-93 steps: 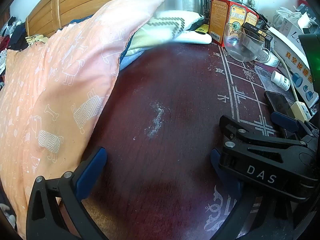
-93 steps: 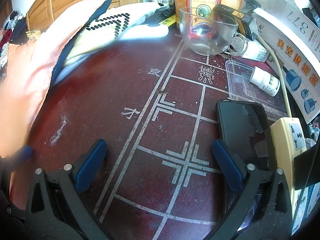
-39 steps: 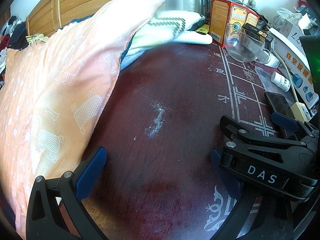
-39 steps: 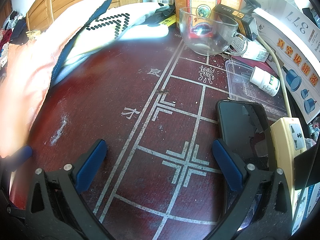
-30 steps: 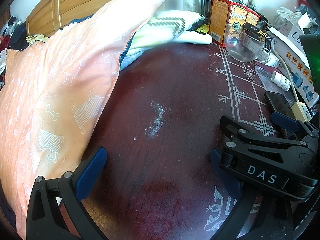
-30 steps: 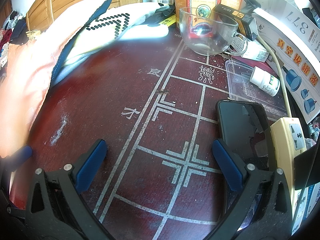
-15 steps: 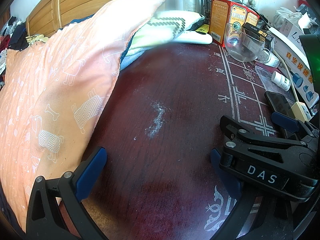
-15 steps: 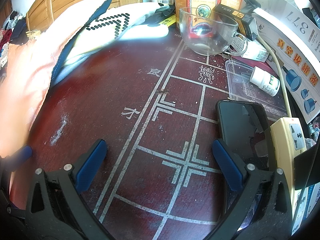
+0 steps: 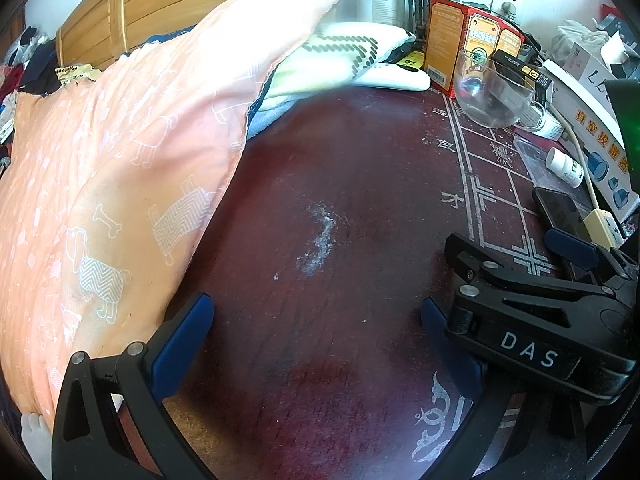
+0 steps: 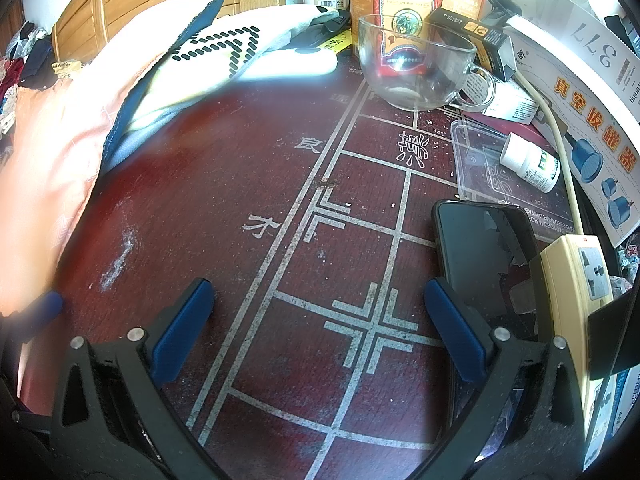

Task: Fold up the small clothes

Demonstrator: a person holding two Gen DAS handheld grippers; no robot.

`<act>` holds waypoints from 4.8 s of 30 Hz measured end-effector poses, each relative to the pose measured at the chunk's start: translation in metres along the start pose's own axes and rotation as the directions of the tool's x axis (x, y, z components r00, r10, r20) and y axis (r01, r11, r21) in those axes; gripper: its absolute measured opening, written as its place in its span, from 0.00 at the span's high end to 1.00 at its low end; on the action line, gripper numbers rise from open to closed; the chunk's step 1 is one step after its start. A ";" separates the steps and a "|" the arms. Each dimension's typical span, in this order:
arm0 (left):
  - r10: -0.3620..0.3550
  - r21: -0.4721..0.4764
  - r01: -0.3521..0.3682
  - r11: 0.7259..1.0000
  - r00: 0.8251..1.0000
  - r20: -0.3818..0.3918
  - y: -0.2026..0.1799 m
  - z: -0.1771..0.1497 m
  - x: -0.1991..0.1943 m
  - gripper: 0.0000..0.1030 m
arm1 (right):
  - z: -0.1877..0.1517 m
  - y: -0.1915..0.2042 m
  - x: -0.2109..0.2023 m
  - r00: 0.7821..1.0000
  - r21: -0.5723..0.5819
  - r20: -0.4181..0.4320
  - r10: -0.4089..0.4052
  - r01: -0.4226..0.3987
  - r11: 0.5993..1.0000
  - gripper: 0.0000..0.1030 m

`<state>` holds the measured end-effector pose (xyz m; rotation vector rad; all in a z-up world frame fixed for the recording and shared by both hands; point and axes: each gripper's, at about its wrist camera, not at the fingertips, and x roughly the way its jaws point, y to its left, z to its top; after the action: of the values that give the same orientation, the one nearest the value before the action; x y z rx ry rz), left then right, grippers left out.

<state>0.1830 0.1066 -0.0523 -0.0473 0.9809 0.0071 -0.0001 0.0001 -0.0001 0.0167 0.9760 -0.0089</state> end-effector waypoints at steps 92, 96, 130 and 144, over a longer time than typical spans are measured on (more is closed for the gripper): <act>0.007 -0.003 -0.007 1.000 1.000 -0.002 0.004 0.002 0.000 0.00 | 0.000 0.000 0.000 1.000 0.000 0.000 0.000 0.000 1.000 0.00; 0.007 -0.003 -0.007 1.000 1.000 -0.002 0.005 0.002 0.000 0.00 | 0.000 0.000 0.000 1.000 0.000 0.000 0.000 0.000 1.000 0.00; -0.094 0.076 0.096 0.993 0.995 -0.028 0.006 -0.004 -0.008 0.00 | 0.000 -0.001 -0.008 0.987 -0.011 0.046 0.153 -0.152 0.988 0.00; 0.029 -0.243 0.124 0.962 0.839 0.544 0.200 -0.091 -0.314 0.00 | -0.014 0.069 -0.190 0.697 -0.333 0.370 0.615 -0.518 0.788 0.00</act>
<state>-0.0724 0.3074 0.1509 -0.3066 0.3978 0.1039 -0.1176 0.0694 0.1501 0.1261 0.4479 0.6474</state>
